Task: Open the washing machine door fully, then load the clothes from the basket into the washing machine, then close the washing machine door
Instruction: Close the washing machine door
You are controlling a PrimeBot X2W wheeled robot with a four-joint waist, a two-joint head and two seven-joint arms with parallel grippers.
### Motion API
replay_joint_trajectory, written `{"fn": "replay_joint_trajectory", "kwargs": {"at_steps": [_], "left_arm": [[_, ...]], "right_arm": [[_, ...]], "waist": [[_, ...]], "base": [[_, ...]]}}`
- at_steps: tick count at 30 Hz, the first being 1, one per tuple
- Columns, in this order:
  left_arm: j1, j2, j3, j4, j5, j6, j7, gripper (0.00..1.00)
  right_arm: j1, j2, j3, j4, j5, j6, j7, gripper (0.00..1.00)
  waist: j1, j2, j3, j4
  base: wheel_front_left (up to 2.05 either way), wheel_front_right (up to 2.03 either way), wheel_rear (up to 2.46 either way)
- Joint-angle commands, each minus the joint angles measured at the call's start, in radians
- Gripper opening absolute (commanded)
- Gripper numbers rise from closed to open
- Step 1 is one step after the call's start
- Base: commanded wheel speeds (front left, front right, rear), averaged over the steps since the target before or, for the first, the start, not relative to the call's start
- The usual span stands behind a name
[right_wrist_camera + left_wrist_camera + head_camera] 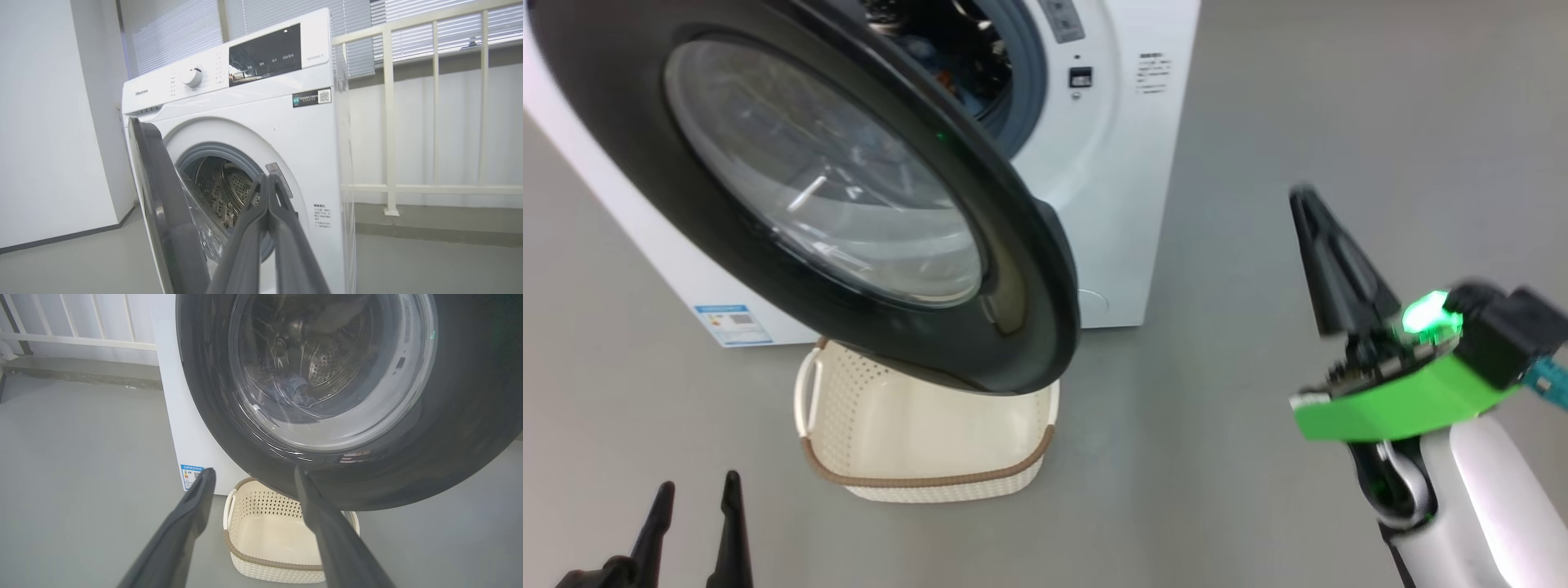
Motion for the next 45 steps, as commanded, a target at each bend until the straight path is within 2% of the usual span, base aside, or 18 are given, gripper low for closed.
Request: {"fn": "replay_joint_trajectory", "kwargs": {"at_steps": [1, 6, 9, 16, 22, 28, 35, 45], "left_arm": [[-0.013, 0.009, 0.025, -0.035, 0.006, -0.002, -0.009, 1.0], [-0.011, -0.001, 0.015, -0.043, 0.008, -0.002, -0.009, 1.0], [-0.006, -0.006, 0.008, -0.042, 0.008, -0.002, -0.009, 1.0], [-0.021, -0.012, -0.004, -0.037, -0.002, -0.002, -0.009, 1.0], [-0.041, -0.018, -0.012, -0.034, -0.009, -0.002, -0.009, 1.0], [-0.059, -0.024, -0.017, -0.032, -0.011, -0.002, -0.009, 1.0], [-0.078, -0.028, -0.027, -0.029, -0.01, -0.002, -0.009, 1.0], [-0.092, -0.031, -0.03, -0.033, -0.008, -0.002, -0.009, 1.0]], "right_arm": [[-0.073, 0.016, 0.049, -0.061, 0.019, 0.003, -0.012, 0.0], [-0.135, 0.041, 0.131, -0.105, 0.038, 0.003, -0.012, 0.0], [-0.155, 0.054, 0.222, -0.098, 0.053, 0.003, -0.012, 0.0], [-0.157, 0.054, 0.441, 0.046, 0.097, 0.003, -0.012, 0.0], [-0.141, 0.041, 0.517, 0.167, 0.123, 0.003, -0.012, 0.0], [-0.144, 0.028, 0.508, 0.274, 0.145, 0.003, -0.012, 0.0], [-0.173, 0.022, 0.452, 0.352, 0.144, 0.003, -0.012, 0.0], [-0.205, 0.021, 0.318, 0.377, 0.118, 0.003, -0.012, 0.0]], "waist": [[0.0, -0.0001, -0.01, 0.034], [0.0, -0.0001, -0.018, 0.069], [0.0, -0.0001, -0.017, 0.089], [0.0, -0.0001, 0.011, 0.133], [0.0, -0.0001, 0.052, 0.159], [0.0, -0.0001, 0.084, 0.168], [0.0, -0.0001, 0.105, 0.173], [0.0, -0.0001, 0.12, 0.181]], "base": [[0.0, 0.0, 0.0], [0.0, 0.0, 0.0], [0.0, 0.0, 0.0], [0.0, 0.0, 0.0], [0.0, 0.0, 0.0], [0.0, 0.0, 0.0], [0.0, 0.0, 0.0], [0.0, 0.0, 0.0]]}}
